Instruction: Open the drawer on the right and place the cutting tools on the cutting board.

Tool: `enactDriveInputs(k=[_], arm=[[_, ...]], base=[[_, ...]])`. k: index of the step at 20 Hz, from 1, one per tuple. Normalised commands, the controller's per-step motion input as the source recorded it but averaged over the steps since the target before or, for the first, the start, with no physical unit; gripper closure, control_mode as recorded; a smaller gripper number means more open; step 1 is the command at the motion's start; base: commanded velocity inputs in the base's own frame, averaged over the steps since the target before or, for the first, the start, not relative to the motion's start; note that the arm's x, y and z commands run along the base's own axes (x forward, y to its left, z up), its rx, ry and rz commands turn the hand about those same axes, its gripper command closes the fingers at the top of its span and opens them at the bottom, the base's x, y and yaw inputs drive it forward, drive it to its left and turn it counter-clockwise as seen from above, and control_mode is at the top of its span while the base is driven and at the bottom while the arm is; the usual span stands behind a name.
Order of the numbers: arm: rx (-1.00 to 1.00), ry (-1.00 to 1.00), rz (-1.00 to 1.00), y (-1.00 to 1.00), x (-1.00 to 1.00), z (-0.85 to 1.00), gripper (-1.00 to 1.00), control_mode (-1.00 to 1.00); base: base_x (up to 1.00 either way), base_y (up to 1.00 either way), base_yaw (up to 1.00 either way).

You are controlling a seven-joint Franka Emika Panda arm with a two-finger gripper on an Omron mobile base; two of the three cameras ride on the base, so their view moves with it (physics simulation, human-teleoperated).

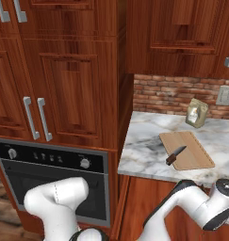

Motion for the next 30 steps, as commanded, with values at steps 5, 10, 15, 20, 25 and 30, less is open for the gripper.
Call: enactDriveInputs(k=[5,10,15,20,25,30], arm=[[0.01,-0.16,-0.01,0.0,0.19,0.36,1.0,-1.0],[0.0,-0.07,-0.03,0.11,0.59,0.17,1.0,-1.0],[0.0,0.02,-0.06,0.32,0.83,0.0,1.0,-1.0],[0.0,0.04,-0.05,0.15,0.77,0.2,1.0,-1.0],[0.0,0.03,-0.04,0.1,0.73,0.27,1.0,-1.0],[0.0,0.01,-0.04,0.03,0.74,0.26,1.0,-1.0]], base=[[0.0,0.0,0.0],[0.0,0.0,0.0],[0.0,0.0,0.0],[0.0,0.0,0.0],[0.0,0.0,0.0],[0.0,0.0,0.0]])
